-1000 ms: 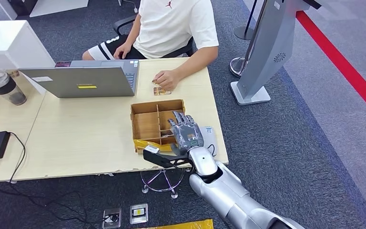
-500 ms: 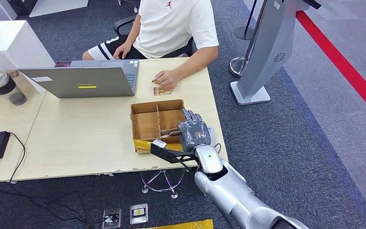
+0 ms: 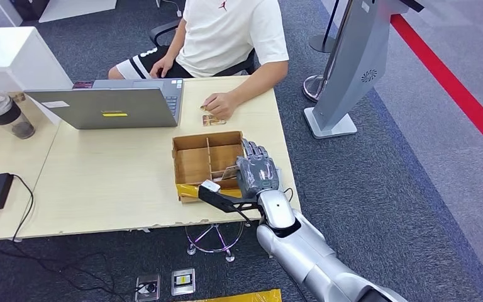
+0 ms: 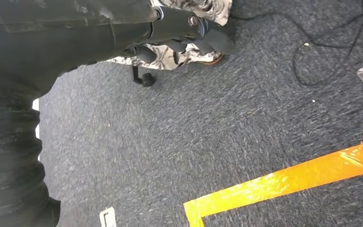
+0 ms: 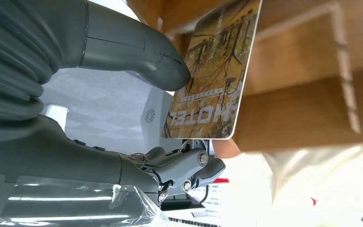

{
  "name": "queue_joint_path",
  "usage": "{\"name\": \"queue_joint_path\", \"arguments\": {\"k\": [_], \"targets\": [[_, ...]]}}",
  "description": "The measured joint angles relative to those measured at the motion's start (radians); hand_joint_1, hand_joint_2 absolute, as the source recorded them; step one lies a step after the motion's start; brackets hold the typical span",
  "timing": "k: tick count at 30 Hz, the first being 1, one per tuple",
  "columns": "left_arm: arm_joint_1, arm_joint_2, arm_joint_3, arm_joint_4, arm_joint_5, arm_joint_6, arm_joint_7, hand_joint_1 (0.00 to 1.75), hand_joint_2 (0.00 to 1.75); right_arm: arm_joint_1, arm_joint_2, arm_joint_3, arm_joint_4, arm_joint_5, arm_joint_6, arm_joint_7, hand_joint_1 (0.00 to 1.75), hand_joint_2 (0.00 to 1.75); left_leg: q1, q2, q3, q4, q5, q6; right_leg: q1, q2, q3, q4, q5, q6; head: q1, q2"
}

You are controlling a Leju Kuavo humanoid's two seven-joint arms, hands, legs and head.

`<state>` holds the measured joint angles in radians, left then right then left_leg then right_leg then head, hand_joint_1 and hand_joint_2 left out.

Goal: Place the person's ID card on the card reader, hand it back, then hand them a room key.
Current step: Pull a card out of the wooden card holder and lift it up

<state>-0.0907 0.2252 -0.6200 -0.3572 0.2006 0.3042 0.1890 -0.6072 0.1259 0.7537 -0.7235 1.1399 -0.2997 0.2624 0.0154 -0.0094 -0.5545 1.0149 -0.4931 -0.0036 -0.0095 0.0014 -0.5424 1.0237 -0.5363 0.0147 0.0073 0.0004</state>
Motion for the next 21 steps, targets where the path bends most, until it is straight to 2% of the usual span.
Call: {"name": "queue_joint_path", "arguments": {"k": [6,16,21], "targets": [[0.009,-0.007,0.026,0.000,0.005,0.006,0.009,0.00,1.75,0.007,-0.002,0.000,-0.144,0.007,-0.006,0.014,1.75,1.75,0.000,0.000,0.000,0.000,0.000,0.000,0.000,0.000,0.000,0.000,0.000,0.000,0.000,0.000],[0.015,-0.019,0.050,0.000,-0.007,0.005,0.011,0.00,1.75,0.017,-0.027,-0.001,-0.640,0.030,-0.034,0.017,1.75,1.75,0.000,0.000,0.000,0.000,0.000,0.000,0.000,0.000,0.000,0.000,0.000,0.000,0.000,0.000],[0.015,-0.024,0.056,0.000,-0.025,0.003,0.018,0.00,1.75,-0.012,-0.029,0.004,-0.751,0.030,-0.018,0.017,1.75,1.75,0.000,0.000,0.000,0.000,0.000,0.000,0.000,0.000,0.000,0.000,0.000,0.000,0.000,0.000]]}}
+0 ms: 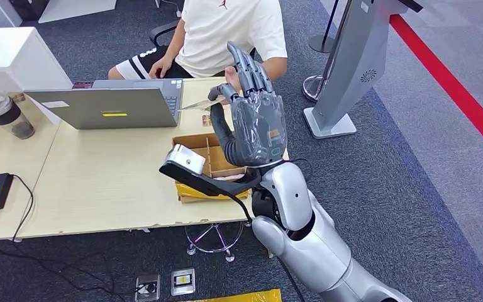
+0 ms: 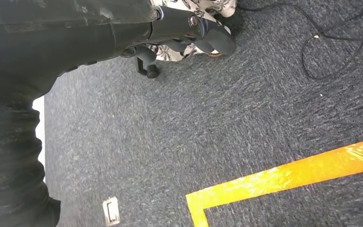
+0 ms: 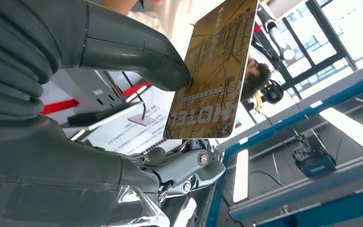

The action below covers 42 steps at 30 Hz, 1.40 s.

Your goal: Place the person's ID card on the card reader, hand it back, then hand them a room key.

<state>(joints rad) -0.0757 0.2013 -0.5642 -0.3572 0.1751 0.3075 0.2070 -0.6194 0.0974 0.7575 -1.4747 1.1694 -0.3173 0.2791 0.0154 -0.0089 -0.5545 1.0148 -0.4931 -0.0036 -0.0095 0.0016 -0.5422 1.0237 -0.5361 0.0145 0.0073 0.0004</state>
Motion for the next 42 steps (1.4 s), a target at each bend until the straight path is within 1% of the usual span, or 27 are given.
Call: {"name": "queue_joint_path", "arguments": {"k": [2,5,9,12,17,23,33,37,42], "targets": [[-0.001,-0.002,0.000,0.000,-0.010,-0.004,0.002,0.00,1.75,-0.042,0.013,0.002,0.029,-0.004,0.005,0.006,1.75,1.75,0.000,0.000,0.000,0.000,0.000,0.000,0.000,0.000,0.000,0.000,0.001,-0.001,0.000,0.000],[-0.006,-0.006,-0.001,-0.001,-0.018,-0.012,0.003,0.00,1.75,-0.111,0.042,0.004,0.128,0.007,0.022,0.019,1.75,1.75,0.000,-0.001,0.000,0.000,0.001,-0.001,0.000,-0.001,0.000,0.000,0.001,-0.001,0.000,0.000],[-0.019,-0.011,-0.002,-0.002,-0.025,-0.029,0.003,0.00,1.75,-0.205,0.087,0.017,0.331,0.070,0.039,0.060,1.75,1.75,0.000,-0.003,-0.001,0.000,0.002,-0.001,0.001,-0.002,0.000,0.001,0.001,-0.001,0.000,0.000],[-0.031,-0.016,-0.002,-0.001,-0.034,-0.038,0.001,0.00,1.75,-0.245,0.104,0.024,0.475,0.110,0.041,0.097,1.75,1.75,0.000,-0.005,-0.001,0.000,0.002,-0.001,0.001,-0.004,0.000,0.001,0.001,-0.001,0.000,0.000],[-0.037,-0.026,-0.002,-0.001,-0.046,-0.044,-0.004,0.00,1.75,-0.273,0.103,0.028,0.636,0.154,0.060,0.142,1.75,1.75,0.000,-0.005,-0.002,0.000,0.002,-0.001,0.000,-0.003,0.000,-0.001,0.001,-0.001,0.000,0.000],[-0.032,-0.037,-0.002,0.001,-0.048,-0.038,-0.022,0.00,1.75,-0.285,0.097,0.028,0.751,0.188,0.063,0.172,1.75,1.75,0.000,-0.005,-0.002,0.000,0.002,-0.001,0.000,-0.003,0.000,-0.001,0.001,-0.001,0.000,0.000],[-0.019,-0.045,-0.002,0.002,-0.047,-0.031,-0.034,0.00,1.75,-0.289,0.079,0.021,0.824,0.207,0.062,0.182,1.75,1.75,0.000,-0.004,-0.001,0.000,0.002,-0.001,0.000,-0.002,0.000,-0.001,0.002,-0.001,0.000,0.000],[-0.018,-0.047,-0.002,0.004,-0.049,-0.031,-0.034,0.00,1.75,-0.289,0.075,0.021,0.841,0.210,0.056,0.185,0.00,1.75,0.000,-0.004,-0.001,0.000,0.002,-0.001,0.000,-0.002,0.000,-0.001,0.002,-0.001,0.000,0.000],[-0.018,-0.049,-0.002,0.004,-0.059,-0.030,-0.032,0.00,1.75,-0.289,0.058,0.000,0.858,0.207,0.003,0.191,0.00,1.75,0.000,-0.004,-0.001,0.000,0.002,-0.001,0.000,-0.002,-0.001,-0.001,0.002,-0.001,0.000,0.000]]}}
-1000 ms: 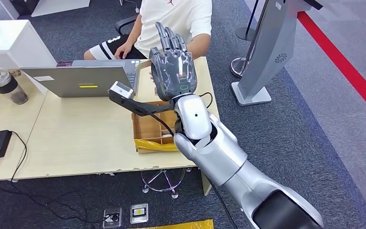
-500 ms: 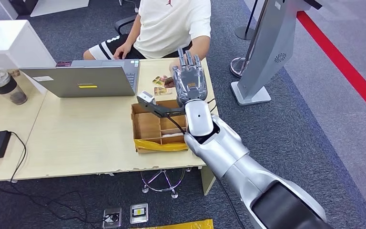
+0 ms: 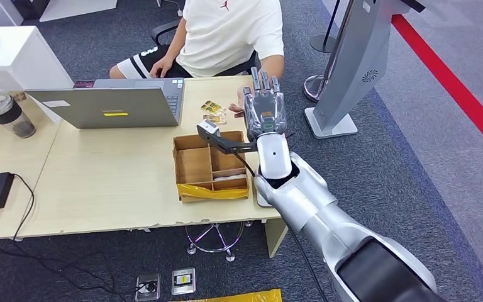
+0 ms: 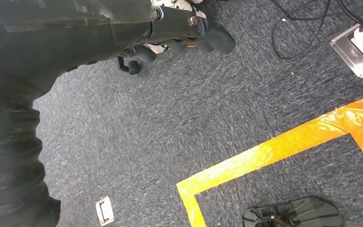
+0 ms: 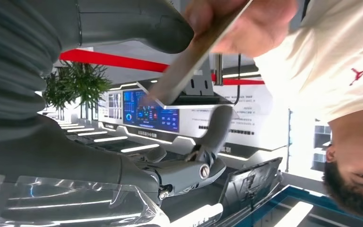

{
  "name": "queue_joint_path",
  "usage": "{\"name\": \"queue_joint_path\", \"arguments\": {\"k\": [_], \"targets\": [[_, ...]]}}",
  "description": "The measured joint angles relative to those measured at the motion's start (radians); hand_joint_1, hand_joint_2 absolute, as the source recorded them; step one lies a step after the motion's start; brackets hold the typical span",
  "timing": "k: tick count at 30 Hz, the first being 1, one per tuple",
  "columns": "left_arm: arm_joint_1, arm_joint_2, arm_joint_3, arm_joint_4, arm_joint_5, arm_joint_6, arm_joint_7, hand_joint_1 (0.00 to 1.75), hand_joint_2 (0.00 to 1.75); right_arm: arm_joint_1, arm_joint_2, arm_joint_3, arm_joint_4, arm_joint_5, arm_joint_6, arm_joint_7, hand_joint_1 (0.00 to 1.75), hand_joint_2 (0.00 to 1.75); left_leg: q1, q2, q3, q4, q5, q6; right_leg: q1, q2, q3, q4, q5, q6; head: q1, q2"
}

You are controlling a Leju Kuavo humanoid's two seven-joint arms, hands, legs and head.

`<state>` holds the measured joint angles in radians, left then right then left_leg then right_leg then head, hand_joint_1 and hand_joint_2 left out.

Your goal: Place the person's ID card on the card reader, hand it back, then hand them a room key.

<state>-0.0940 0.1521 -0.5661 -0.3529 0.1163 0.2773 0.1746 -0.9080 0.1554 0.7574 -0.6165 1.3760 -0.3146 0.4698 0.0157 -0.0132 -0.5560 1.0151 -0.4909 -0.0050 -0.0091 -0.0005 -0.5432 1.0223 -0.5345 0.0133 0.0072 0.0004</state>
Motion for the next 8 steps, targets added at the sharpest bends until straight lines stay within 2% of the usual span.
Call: {"name": "queue_joint_path", "arguments": {"k": [8], "targets": [[0.009,-0.001,0.000,0.002,0.013,0.012,0.003,0.00,1.75,0.023,-0.074,-0.062,0.001,0.024,-0.069,-0.031,0.00,1.75,0.000,0.000,0.000,0.000,0.000,0.000,0.000,0.000,0.000,0.000,0.000,0.000,0.000,0.000]]}}
